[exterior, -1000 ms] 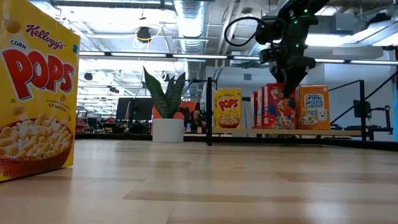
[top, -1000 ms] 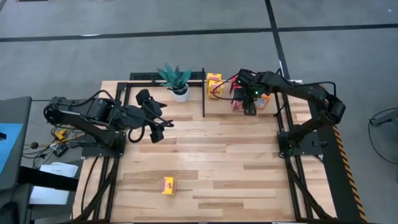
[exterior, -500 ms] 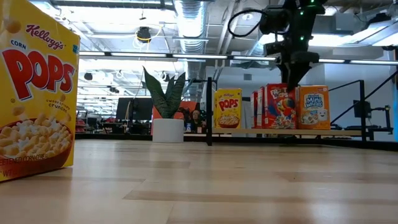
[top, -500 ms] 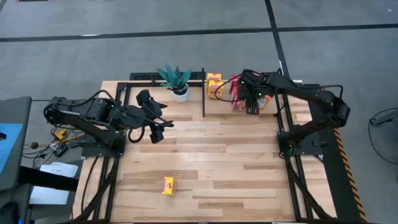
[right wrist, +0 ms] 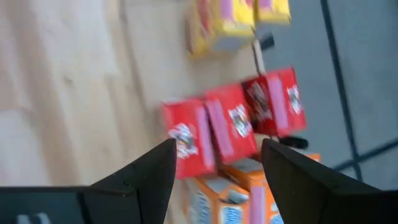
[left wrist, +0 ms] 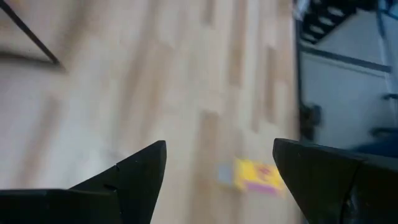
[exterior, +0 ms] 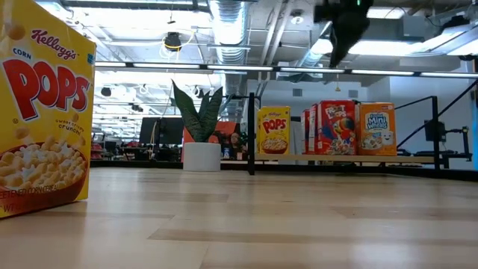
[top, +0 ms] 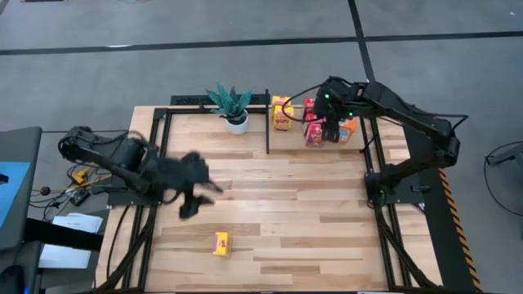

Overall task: Stack cereal on shelf
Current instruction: Put the yellow cereal box on the shelf aligned with the yellow cereal boxes

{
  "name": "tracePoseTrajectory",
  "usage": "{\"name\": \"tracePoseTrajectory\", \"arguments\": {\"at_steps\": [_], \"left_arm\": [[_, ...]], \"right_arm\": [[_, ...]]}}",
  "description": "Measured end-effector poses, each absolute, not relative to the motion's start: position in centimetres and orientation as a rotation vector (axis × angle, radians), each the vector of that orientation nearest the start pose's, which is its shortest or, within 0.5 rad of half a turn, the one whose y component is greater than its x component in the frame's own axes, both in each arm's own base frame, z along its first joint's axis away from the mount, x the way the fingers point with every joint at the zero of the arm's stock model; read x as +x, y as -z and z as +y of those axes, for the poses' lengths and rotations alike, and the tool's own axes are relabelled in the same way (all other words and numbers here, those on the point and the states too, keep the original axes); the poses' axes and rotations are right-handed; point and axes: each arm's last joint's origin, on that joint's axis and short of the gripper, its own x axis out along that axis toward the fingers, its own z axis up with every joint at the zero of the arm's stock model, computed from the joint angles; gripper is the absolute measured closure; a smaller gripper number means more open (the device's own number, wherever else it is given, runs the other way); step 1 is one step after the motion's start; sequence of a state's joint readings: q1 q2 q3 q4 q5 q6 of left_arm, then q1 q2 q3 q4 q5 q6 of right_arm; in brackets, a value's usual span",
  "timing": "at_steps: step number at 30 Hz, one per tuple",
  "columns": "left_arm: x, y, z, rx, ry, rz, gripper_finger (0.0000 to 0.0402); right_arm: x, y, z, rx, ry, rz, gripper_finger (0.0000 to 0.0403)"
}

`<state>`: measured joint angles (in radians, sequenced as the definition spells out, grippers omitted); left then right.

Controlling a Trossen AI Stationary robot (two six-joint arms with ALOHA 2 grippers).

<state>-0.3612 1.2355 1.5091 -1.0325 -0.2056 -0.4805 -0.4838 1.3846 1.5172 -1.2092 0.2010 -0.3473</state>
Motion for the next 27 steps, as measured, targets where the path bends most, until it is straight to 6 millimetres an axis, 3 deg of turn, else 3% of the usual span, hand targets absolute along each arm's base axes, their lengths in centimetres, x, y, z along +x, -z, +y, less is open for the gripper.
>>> {"name": "tracePoseTrajectory", "arguments": {"at_steps": [5, 11, 19, 27], "left_arm": [[19.0, -39.5, -12.2, -0.418, -0.024, 0.853, 0.0116], [16.8, -36.6, -18.3, -0.504, -0.207, 0.848, 0.0116], [17.3, -28.6, -26.8, -0.513, -0.368, 0.95, 0.0116], [19.3, -21.0, -30.1, -0.39, -0.525, 0.948, 0.0116]], "right_arm": [[23.2, -39.0, -9.5, -0.072, 0.297, 1.04, 0.0142], [25.1, -39.3, -6.0, -0.091, 0.195, 0.964, 0.0142], [27.5, -39.4, -2.2, -0.127, 0.082, 0.837, 0.0142], [28.3, -39.2, -0.1, -0.091, 0.04, 0.81, 0.0142]]}}
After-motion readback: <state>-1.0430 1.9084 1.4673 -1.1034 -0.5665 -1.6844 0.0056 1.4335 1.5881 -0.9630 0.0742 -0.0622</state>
